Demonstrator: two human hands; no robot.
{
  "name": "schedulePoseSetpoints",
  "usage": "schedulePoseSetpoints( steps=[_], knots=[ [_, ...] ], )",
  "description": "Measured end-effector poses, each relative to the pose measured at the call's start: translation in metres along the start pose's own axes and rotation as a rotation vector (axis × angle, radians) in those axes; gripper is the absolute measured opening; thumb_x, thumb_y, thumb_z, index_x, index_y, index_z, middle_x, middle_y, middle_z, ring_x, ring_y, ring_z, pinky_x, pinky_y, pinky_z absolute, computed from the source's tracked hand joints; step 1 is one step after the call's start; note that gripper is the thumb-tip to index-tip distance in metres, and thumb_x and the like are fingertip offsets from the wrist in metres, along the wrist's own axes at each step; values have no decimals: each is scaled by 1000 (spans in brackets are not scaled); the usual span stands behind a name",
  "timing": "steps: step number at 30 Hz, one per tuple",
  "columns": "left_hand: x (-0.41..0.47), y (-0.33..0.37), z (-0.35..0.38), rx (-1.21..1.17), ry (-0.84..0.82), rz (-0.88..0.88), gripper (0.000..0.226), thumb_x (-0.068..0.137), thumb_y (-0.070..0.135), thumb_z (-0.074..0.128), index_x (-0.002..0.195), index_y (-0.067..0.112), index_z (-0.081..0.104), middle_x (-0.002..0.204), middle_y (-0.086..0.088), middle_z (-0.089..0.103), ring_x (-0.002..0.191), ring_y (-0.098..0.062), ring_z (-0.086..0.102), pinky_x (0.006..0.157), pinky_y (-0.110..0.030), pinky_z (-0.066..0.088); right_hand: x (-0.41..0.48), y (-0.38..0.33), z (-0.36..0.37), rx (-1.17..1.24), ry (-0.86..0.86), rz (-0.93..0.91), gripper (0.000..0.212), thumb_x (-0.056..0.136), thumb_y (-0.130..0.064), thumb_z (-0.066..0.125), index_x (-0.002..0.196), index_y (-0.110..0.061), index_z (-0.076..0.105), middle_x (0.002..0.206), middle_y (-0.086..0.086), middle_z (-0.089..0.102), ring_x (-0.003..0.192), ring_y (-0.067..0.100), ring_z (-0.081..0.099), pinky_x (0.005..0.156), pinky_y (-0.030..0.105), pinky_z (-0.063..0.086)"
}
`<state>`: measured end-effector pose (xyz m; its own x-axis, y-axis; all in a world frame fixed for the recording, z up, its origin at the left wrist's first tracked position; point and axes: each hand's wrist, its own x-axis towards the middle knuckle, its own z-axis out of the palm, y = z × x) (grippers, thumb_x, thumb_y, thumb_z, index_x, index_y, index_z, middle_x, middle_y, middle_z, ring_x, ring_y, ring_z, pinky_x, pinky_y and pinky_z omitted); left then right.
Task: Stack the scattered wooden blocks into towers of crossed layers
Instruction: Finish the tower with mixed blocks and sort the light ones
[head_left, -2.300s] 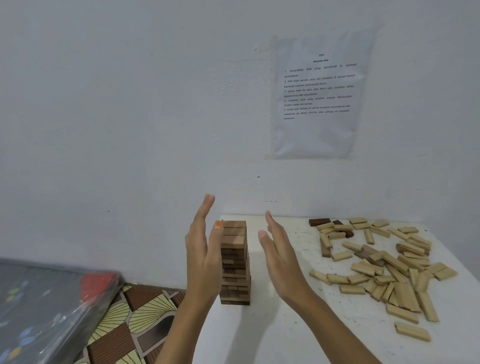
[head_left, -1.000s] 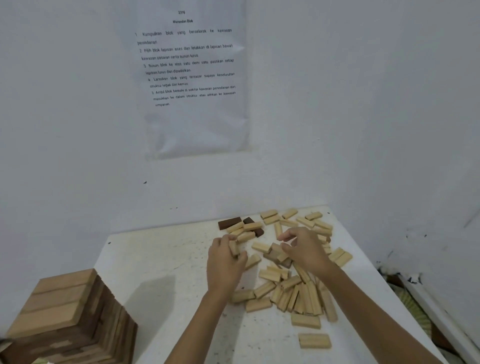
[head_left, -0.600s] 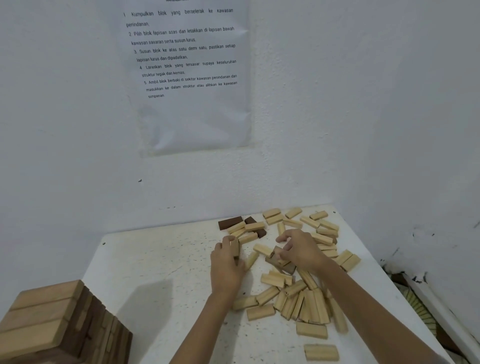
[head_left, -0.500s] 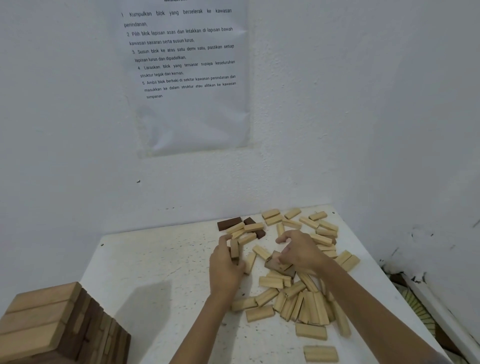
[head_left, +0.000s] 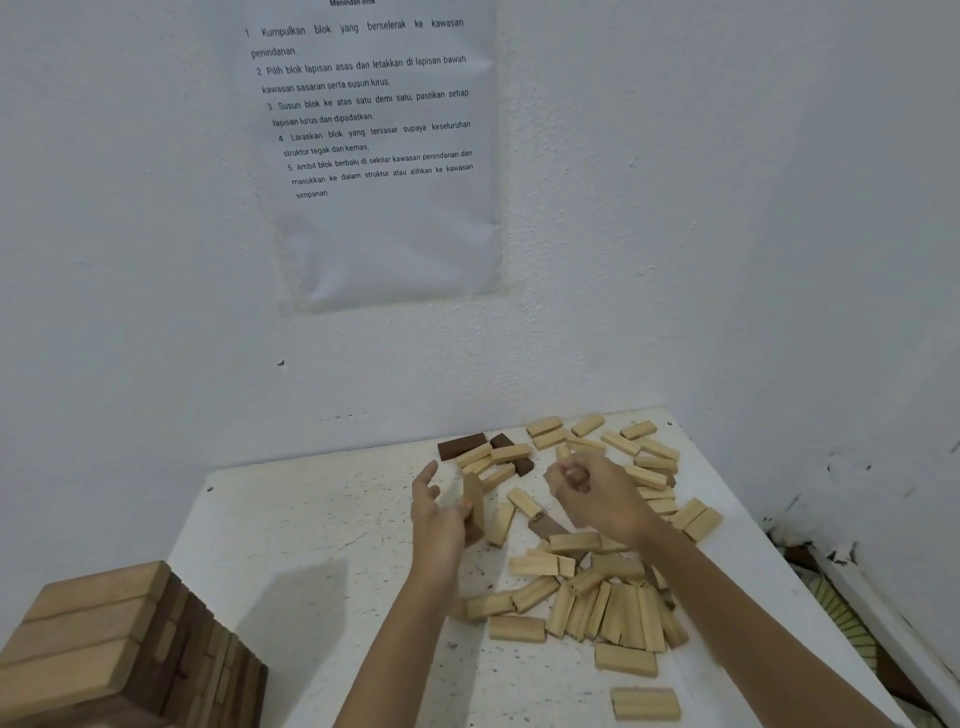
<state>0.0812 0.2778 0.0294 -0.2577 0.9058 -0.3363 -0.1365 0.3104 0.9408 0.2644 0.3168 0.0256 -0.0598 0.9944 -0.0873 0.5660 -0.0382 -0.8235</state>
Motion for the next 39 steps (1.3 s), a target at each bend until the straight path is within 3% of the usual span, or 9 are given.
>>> schedulePoseSetpoints(
  steps=[4,8,10,13,19,23,30,35,39],
  knots=[
    [-6,7,-1,-208,-34,-121,36,95,5,33,122,16,54,97,-15,72,86,-22,62,65,-29,43,-3,-5,4,32,-76,21,19,95,-4,46,113,2,44,88,7,42,77,19,45,55,14,44],
    [-10,9,0,-217,-106,-129,29,99,25,41,109,8,62,81,-9,67,70,-14,55,60,-27,39,-6,5,14,-286,-121,44,39,87,-27,66,111,4,60,83,8,50,70,15,45,58,27,34],
    [-11,8,2,-111,-119,-86,26,99,28,47,107,9,62,83,-5,62,67,-11,52,66,-29,41,-8,8,20,-360,-124,65,34,85,-34,70,83,0,66,68,10,55,62,15,47,59,27,37],
    [-12,5,2,-29,-128,-21,19,100,25,48,108,11,59,86,-3,60,68,-10,52,68,-27,42,-9,8,23,-390,-114,25,47,84,-24,68,50,-17,38,48,-1,33,44,14,34,54,26,32],
    [-6,6,-2,-32,-71,45,17,100,19,51,111,12,62,90,-3,69,82,-14,63,74,-25,47,-7,-7,15,11,-101,-56,23,80,-19,73,83,-19,50,67,-2,53,56,11,43,55,29,38],
    [0,8,-4,-69,-48,54,15,99,16,51,110,13,61,98,-6,72,69,-4,66,61,-16,51,3,-16,5,148,-180,-2,19,88,-14,67,106,-18,61,48,-18,48,40,-4,43,41,10,32],
    [10,8,1,-80,-47,64,11,100,16,51,105,15,61,89,0,71,73,-9,63,61,-13,50,32,-5,15,286,43,198,14,81,-1,70,83,-13,65,76,6,60,59,12,54,42,18,39],
    [15,3,5,-80,-53,39,15,98,18,54,110,14,62,96,-7,71,82,-13,63,67,-19,48,47,1,38,22,142,159,18,82,-16,76,94,-14,62,72,-3,57,66,13,56,57,22,42],
    [15,-4,5,-71,-72,51,14,99,16,53,107,11,63,86,-4,69,77,-11,61,64,-15,47,50,-1,50,-138,122,89,38,79,-27,80,60,-20,47,54,-9,42,50,8,41,50,25,33]
  ],
)
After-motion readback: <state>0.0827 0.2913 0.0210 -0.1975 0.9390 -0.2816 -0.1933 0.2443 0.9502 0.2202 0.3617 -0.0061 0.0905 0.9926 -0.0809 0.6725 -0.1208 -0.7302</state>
